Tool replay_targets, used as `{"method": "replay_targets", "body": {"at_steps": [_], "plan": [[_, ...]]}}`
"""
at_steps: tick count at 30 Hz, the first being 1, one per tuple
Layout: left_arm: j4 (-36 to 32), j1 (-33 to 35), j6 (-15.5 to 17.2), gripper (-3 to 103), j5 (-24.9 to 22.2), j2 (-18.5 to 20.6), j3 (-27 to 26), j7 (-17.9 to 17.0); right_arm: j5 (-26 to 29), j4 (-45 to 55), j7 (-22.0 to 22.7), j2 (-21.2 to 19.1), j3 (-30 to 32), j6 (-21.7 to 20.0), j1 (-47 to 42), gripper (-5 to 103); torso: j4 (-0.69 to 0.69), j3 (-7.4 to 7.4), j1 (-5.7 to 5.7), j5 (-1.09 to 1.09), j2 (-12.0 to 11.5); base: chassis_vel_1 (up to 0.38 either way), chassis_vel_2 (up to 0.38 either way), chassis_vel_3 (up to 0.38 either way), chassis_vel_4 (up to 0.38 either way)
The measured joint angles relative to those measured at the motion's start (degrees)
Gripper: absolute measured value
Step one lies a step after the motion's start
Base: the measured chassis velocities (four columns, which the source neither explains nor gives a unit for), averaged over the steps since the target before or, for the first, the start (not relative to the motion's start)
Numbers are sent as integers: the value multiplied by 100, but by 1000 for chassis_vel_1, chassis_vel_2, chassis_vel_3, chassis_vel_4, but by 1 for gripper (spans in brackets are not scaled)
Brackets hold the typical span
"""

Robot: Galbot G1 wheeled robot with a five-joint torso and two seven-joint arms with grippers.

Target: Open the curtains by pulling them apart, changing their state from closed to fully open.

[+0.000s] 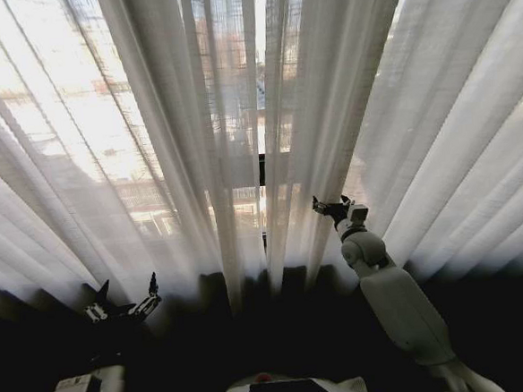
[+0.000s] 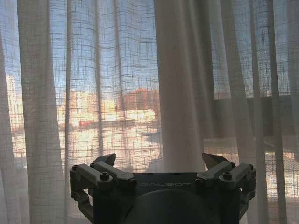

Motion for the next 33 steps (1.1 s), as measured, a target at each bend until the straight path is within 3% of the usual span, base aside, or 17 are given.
{"method": "replay_targets", "body": {"at_steps": [4, 7, 10, 26, 33], "plan": [[0, -3, -6, 100, 4, -35, -7, 2, 97, 586, 2, -24, -162, -90, -412, 100, -1, -1, 0, 0, 0, 0, 0, 0, 0], [1, 2, -17, 100, 21, -50, 5, 1, 142, 1453, -11, 28, -439, -165, -1284, 100, -2, -2, -1, 0, 1, 0, 0, 0, 0], [1, 14, -19, 100, 52, -44, 13, 1, 140, 1658, -7, 104, -568, -185, -1386, 100, -1, -1, -1, -1, 1, 0, 0, 0, 0], [4, 160, -218, 100, 233, -156, -16, 1, 68, 837, 63, 501, -906, -172, -481, 100, 0, -1, -1, 0, 1, 0, 0, 0, 0], [4, 200, -318, 100, 302, -161, -35, -145, -330, 285, 132, 598, -881, 40, -77, 100, -1, 0, 0, 0, 1, 0, 0, 0, 0]]}}
